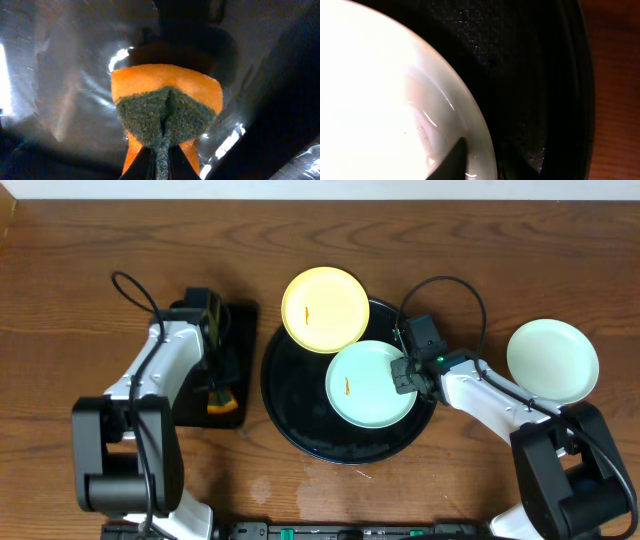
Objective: Clean dirty plates on tray and stack at the side
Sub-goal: 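Scrub the held mint plate with the sponge in the left gripper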
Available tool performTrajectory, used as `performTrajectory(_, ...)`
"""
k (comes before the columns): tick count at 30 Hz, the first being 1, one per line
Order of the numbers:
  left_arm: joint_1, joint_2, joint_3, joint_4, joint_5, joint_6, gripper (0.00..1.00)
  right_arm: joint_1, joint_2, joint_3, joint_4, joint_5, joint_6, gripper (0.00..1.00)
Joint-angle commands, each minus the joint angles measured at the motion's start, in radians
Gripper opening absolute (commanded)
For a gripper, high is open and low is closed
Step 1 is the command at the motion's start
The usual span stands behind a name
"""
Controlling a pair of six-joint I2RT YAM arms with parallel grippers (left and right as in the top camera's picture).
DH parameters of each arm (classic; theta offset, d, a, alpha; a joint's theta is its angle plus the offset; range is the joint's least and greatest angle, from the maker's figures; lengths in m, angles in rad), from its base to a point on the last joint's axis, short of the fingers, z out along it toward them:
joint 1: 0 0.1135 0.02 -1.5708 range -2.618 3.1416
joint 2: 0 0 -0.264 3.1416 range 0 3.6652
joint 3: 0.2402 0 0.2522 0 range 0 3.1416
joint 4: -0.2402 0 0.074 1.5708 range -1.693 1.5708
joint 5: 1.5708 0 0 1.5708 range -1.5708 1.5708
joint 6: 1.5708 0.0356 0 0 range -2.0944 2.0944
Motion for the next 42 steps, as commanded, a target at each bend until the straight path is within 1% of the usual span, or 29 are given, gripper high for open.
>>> performTrajectory(1, -0.003, -0.092, 0.106, -0.051, 0.026, 0.021, 0.08, -0.008, 0.042, -0.027, -0.009, -0.006, -0.001, 0.09)
performTrajectory(2, -0.01, -0.125, 0.123, -0.069, 0.04, 0.021, 0.07, -0.012, 0.042, -0.027, -0.009, -0.007, -0.001, 0.04)
performTrajectory(3, -0.015, -0.141, 0.125, -0.071, 0.051, 0.021, 0.07, -0.014, 0.042, -0.027, -0.009, -0.007, -0.001, 0.01)
performTrajectory(7, -0.073, -0.22, 0.125, -0.066, 0.168, 0.018, 0.08, -0.024, 0.042, -0.027, -0.012, -0.023, 0.0, 0.01)
performTrajectory(9, -0.12, -0.232, 0.125, -0.054, 0.203, -0.006, 0.08, -0.031, 0.042, -0.027, -0.006, -0.054, -0.001, 0.01)
performTrajectory(10, -0.148, -0.231, 0.125, -0.045, 0.208, -0.019, 0.06, -0.035, 0.042, -0.027, -0.004, -0.068, 0.0, 0.01)
performTrajectory(16, -0.331, -0.203, 0.099, 0.064, 0.208, -0.109, 0.07, -0.057, 0.044, -0.027, -0.011, -0.15, -0.001, 0.01)
performTrajectory(20, -0.419, -0.171, 0.088, 0.132, 0.208, -0.18, 0.07, -0.058, 0.046, -0.027, -0.048, -0.163, -0.001, 0.01)
performTrajectory(21, -0.438, -0.163, 0.088, 0.14, 0.208, -0.187, 0.07, -0.058, 0.046, -0.027, -0.062, -0.163, -0.001, 0.07)
performTrajectory(22, -0.458, -0.154, 0.088, 0.149, 0.208, -0.186, 0.07, -0.058, 0.046, -0.027, -0.074, -0.164, -0.001, 0.19)
performTrajectory(23, -0.473, -0.145, 0.088, 0.156, 0.208, -0.187, 0.08, -0.06, 0.046, -0.027, -0.087, -0.163, -0.001, 0.17)
performTrajectory(24, -0.489, -0.137, 0.088, 0.164, 0.208, -0.187, 0.07, -0.063, 0.046, -0.027, -0.097, -0.163, 0.0, 0.1)
performTrajectory(25, -0.502, -0.128, 0.088, 0.17, 0.207, -0.191, 0.08, -0.066, 0.046, -0.027, -0.105, -0.164, 0.0, 0.06)
performTrajectory(26, -0.518, -0.117, 0.088, 0.18, 0.207, -0.191, 0.07, -0.067, 0.046, -0.027, -0.107, -0.163, 0.008, 0.06)
performTrajectory(27, -0.531, -0.106, 0.088, 0.188, 0.204, -0.195, 0.08, -0.068, 0.046, -0.027, -0.106, -0.163, 0.011, 0.01)
performTrajectory(32, -0.591, -0.03, 0.088, 0.264, 0.204, -0.264, 0.08, -0.068, 0.046, -0.027, -0.092, -0.127, 0.058, 0.01)
performTrajectory(39, -0.669, 0.119, 0.088, 0.366, 0.21, -0.421, 0.07, -0.068, 0.046, -0.027, -0.096, -0.107, 0.06, 0.01)
performTrajectory(42, -0.674, 0.168, 0.088, 0.379, 0.209, -0.448, 0.07, -0.068, 0.046, -0.027, -0.097, -0.107, 0.06, 0.01)
